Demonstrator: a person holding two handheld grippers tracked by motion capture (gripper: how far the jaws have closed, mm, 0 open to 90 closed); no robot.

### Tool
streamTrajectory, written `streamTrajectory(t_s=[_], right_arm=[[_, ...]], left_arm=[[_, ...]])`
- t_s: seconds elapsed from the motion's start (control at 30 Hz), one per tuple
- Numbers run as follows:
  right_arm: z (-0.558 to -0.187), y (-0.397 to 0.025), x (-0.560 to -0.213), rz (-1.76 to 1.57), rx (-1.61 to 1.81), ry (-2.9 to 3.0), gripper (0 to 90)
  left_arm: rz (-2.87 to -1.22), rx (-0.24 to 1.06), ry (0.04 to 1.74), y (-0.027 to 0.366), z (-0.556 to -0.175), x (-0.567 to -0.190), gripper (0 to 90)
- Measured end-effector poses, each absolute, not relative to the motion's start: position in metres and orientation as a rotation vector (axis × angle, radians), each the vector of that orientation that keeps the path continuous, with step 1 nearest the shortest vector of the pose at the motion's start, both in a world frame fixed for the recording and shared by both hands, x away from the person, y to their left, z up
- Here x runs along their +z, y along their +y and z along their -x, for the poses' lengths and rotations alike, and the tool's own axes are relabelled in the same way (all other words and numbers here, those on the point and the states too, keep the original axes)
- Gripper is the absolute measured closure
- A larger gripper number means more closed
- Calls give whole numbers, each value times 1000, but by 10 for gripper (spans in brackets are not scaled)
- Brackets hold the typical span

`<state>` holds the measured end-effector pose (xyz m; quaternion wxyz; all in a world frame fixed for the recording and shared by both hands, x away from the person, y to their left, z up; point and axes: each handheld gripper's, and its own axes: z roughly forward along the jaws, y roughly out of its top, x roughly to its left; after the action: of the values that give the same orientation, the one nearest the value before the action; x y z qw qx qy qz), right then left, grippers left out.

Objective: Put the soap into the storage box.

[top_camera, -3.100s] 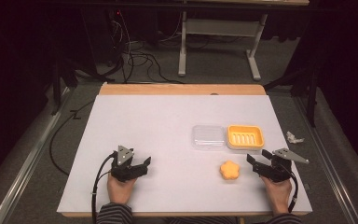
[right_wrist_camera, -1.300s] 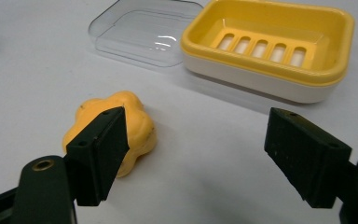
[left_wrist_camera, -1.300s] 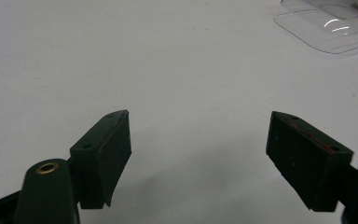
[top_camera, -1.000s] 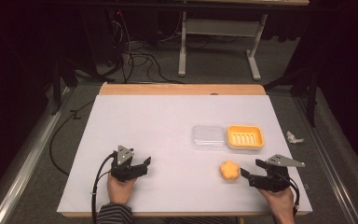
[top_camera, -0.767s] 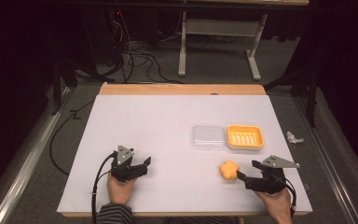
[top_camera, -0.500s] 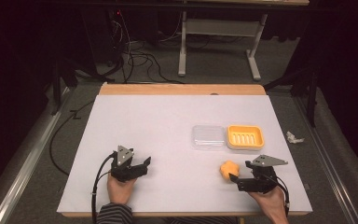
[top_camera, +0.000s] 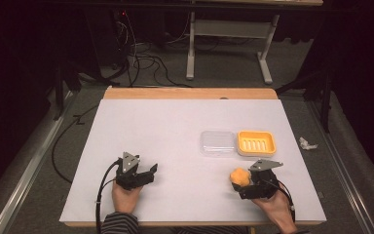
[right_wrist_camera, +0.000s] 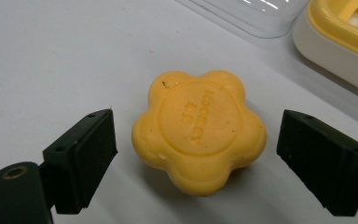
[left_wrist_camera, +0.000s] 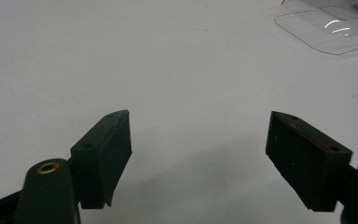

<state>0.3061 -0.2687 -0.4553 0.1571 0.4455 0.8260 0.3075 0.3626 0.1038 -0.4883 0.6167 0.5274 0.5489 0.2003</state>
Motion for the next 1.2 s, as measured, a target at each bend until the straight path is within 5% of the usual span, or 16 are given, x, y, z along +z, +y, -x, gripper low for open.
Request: streamTrajectory(t_s=[1.2], right_arm=[[-340, -253, -454, -1111, 557, 2679, 252]], left_arm=[[-1214, 462, 1270, 104, -363, -488, 232]])
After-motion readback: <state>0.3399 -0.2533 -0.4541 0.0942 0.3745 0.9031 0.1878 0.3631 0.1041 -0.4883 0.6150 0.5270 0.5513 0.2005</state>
